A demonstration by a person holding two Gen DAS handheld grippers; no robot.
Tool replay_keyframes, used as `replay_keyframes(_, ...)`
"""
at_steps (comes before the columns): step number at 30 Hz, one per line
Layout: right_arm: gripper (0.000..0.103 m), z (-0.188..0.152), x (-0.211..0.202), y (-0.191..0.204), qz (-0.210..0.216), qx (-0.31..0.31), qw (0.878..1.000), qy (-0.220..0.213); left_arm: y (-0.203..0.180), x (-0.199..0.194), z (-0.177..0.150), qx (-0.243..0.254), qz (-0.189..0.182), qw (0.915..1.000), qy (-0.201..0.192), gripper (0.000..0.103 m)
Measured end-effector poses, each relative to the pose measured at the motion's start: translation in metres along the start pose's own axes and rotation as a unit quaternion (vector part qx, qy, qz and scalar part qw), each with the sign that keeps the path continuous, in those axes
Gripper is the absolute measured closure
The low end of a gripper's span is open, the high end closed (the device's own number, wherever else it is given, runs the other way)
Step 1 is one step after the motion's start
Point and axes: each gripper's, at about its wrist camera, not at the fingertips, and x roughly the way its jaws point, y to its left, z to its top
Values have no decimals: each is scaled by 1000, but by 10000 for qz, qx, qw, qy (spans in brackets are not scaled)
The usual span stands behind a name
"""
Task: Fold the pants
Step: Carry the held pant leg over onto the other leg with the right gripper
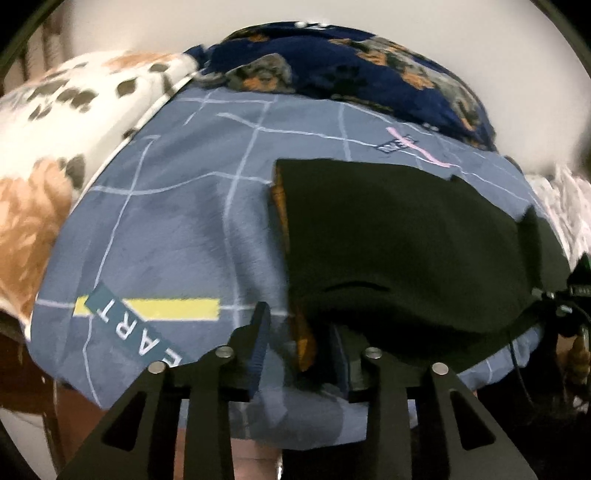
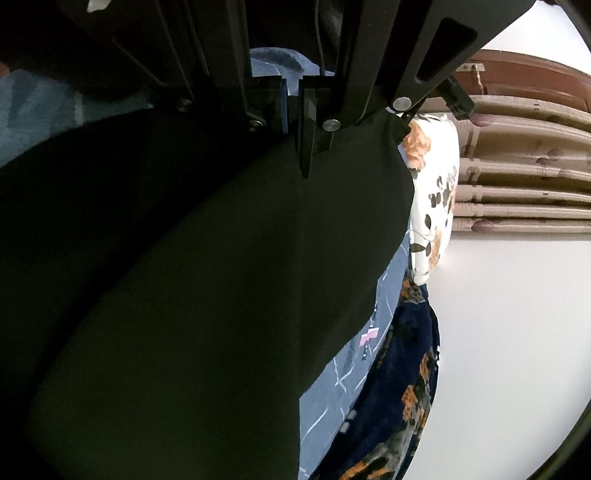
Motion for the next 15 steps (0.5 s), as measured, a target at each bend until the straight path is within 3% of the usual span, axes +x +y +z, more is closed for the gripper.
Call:
replay_keyframes(5, 98, -2, 3, 2, -33, -85, 9999, 67, 13, -8, 0, -104, 388, 9992, -80, 69)
replay_keyframes(10, 98, -3, 3, 2, -30, -93, 9999, 62, 35, -39, 7, -502, 714, 9945, -585, 69)
replay_keyframes(12, 98, -3, 3, 2, -18, -92, 9999, 57, 33, -53, 12, -569, 514, 9937, -816, 69)
replay_keyframes(15, 98, -4, 3, 2, -35, -116, 9999, 52, 7, -50, 22, -319, 142, 9972, -663, 69)
